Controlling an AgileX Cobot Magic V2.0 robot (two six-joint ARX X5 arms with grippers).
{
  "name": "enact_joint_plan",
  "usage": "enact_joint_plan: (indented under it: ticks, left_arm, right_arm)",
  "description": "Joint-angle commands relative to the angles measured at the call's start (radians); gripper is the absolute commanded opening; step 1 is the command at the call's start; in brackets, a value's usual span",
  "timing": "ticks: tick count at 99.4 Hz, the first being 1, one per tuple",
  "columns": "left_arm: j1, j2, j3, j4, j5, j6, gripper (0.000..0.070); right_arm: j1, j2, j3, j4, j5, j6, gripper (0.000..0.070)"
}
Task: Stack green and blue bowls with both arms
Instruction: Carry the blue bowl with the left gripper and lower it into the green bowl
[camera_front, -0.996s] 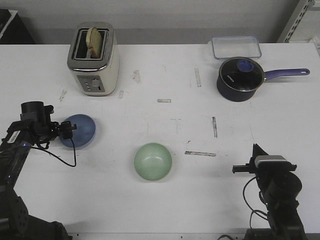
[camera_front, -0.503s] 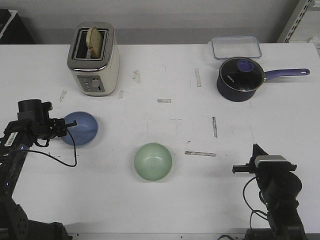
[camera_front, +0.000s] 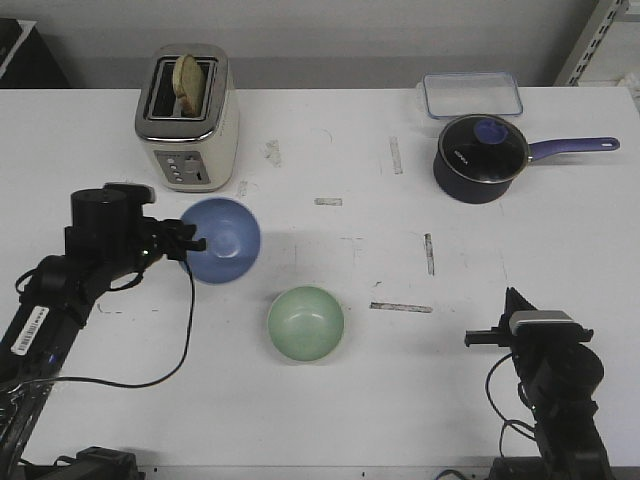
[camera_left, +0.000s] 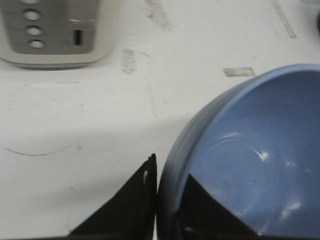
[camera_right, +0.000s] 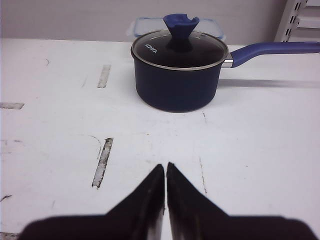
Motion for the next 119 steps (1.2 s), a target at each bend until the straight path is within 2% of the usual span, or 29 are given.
enact_joint_plan:
  ticks: [1,22,43,79,109,113,119]
  left_arm:
    - [-0.074,0.006,0.013,-0.015,0.004,-0.007,0.0]
    - [-0.287,0.039,0.013,-0.028,0.002,-0.007,0.0]
    - [-0.402,0.116,0.013,-0.037,0.002,-0.007,0.0]
    - [-0.43,0.249,0.013,-0.072,-0.008,-0.005,0.0]
    - [-0.435,0.259,0.013,-0.075,-0.008,-0.005,0.0007]
    - [-0.435,0.259,0.013,-0.075,-0.007,-0.006,0.0029]
    - [-0.435,0.259,0.013,-0.075,0.0,-0.006,0.0136]
  right_arm:
    - [0.002,0.006,0.002,0.009,-0.001,-0.004,0.0]
    - [0.002,0.006,0.002,0.007,-0.001,-0.004,0.0]
    - [0.002,0.006,0.002,0.002,-0.001,-0.004,0.0]
    - [0.002,0.006,0.002,0.002,-0.001,-0.004,0.0]
    - [0.002,0.006,0.002,0.002,-0.001,-0.004,0.0]
    - [0.002,0.006,0.002,0.002,-0.001,-0.004,0.0]
    - [0.002,0.006,0.002,0.002,-0.001,-0.004,0.0]
